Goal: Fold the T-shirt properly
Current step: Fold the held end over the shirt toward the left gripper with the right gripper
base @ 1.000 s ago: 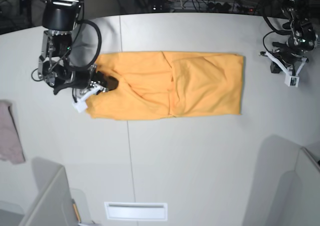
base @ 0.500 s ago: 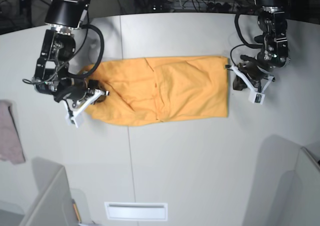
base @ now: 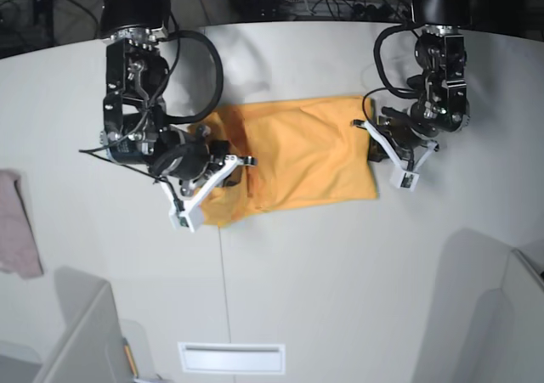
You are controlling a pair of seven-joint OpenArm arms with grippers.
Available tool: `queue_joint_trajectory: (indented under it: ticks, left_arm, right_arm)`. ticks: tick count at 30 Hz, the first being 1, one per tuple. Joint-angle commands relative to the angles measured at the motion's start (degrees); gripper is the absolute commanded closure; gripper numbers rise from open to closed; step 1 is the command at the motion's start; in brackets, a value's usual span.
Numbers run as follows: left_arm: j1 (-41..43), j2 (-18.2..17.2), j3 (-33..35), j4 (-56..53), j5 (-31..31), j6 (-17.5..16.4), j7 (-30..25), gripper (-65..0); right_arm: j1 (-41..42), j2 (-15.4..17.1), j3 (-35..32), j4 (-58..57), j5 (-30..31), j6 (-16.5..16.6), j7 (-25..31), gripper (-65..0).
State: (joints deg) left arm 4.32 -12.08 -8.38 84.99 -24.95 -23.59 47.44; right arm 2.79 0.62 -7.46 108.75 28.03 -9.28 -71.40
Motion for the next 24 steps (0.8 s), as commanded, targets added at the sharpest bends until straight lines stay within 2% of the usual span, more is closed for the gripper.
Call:
queue_joint_trajectory:
  ticks: [1,12,17,24]
  left_arm:
    - [-0.5,-0.5,0.2,0.6,-0.1,-0.2,0.3,0.0]
    - [0.0,-0.6,2.0,0.6,-0.1,-0.2,0.4,0.0]
    - [0.2,-0.6,2.0,0.6,-0.1,-0.2,0.4,0.0]
    - [1.1,-0.7,1.7,0.9,-0.1,-0.2,0.4,0.0]
  right_arm:
    - [1.5,-0.1,-1.3,1.1,0.8,-1.0,1.4,0.0]
    - [6.8,-0.2,-18.0,1.4,0.8,-16.3,3.5,0.0]
    - [7.9,-2.0,-20.2,-2.6,0.5,-17.0,4.1,0.0]
    - [7.6,-2.2,-26.6,-9.2,0.5,-17.1,11.6,0.0]
